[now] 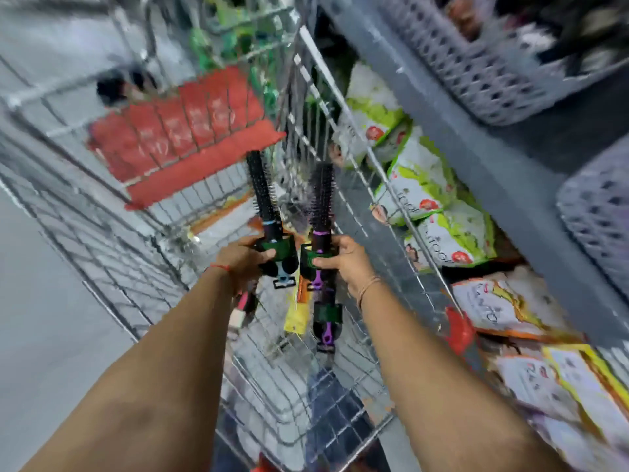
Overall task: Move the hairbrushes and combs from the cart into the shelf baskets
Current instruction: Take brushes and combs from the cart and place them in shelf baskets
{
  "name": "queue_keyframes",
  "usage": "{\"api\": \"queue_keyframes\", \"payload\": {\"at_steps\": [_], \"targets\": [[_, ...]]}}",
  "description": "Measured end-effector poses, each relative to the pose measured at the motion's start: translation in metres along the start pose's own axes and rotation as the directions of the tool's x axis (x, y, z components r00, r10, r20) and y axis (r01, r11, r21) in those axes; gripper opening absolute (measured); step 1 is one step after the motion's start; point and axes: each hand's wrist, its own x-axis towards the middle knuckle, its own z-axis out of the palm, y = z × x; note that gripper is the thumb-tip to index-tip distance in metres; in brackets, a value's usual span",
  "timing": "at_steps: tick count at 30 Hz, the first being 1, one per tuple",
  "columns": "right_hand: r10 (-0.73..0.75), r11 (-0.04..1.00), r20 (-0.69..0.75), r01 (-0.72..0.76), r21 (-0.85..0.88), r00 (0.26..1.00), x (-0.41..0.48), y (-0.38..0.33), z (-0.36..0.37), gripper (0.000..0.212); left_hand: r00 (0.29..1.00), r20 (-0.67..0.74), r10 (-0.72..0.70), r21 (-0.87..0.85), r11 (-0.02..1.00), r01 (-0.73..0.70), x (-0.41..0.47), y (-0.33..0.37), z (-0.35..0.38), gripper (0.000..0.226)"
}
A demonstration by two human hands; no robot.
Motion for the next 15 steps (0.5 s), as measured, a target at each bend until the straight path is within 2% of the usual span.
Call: {"api": "queue_keyframes", "payload": {"at_steps": [4, 8, 10, 11, 13, 14, 15], "targets": [[-0.187, 0.978, -0.161, 0.199, 0.061, 0.969, -0.053, -0.041, -0.005, 0.039, 0.938, 0.344, 0.042, 0.064, 0.996, -0.068, -0.03, 0.059, 0.011, 0.03], [-0.342, 0.919, -0.315, 0.384, 0.083, 0.885, -0.122, -0.092, -0.024, 0.043, 0.752, 0.656, 0.055, 0.015, 0.996, -0.085, -0.073, 0.116, 0.054, 0.02], [-0.418, 0.87, -0.413, 0.488, 0.075, 0.809, -0.161, -0.116, -0.036, 0.036, 0.639, 0.765, 0.079, -0.019, 0.995, -0.101, -0.095, 0.137, 0.085, 0.067], [-0.447, 0.839, -0.465, 0.538, 0.077, 0.764, -0.18, -0.127, -0.043, 0.034, 0.56, 0.824, 0.087, -0.024, 0.993, -0.12, -0.109, 0.146, 0.105, 0.067], [-0.479, 0.769, -0.589, 0.635, 0.076, 0.651, -0.217, -0.146, -0.06, 0.035, 0.403, 0.914, 0.053, 0.042, 0.974, -0.222, -0.139, 0.16, 0.146, 0.026], [-0.487, 0.74, -0.637, 0.67, 0.064, 0.598, -0.232, -0.153, -0.069, 0.033, 0.372, 0.927, 0.044, 0.049, 0.97, -0.238, -0.151, 0.165, 0.166, 0.009], [-0.494, 0.717, -0.671, 0.696, 0.046, 0.553, -0.245, -0.159, -0.079, 0.028, 0.37, 0.928, 0.045, 0.052, 0.967, -0.249, -0.159, 0.17, 0.187, 0.015]]}}
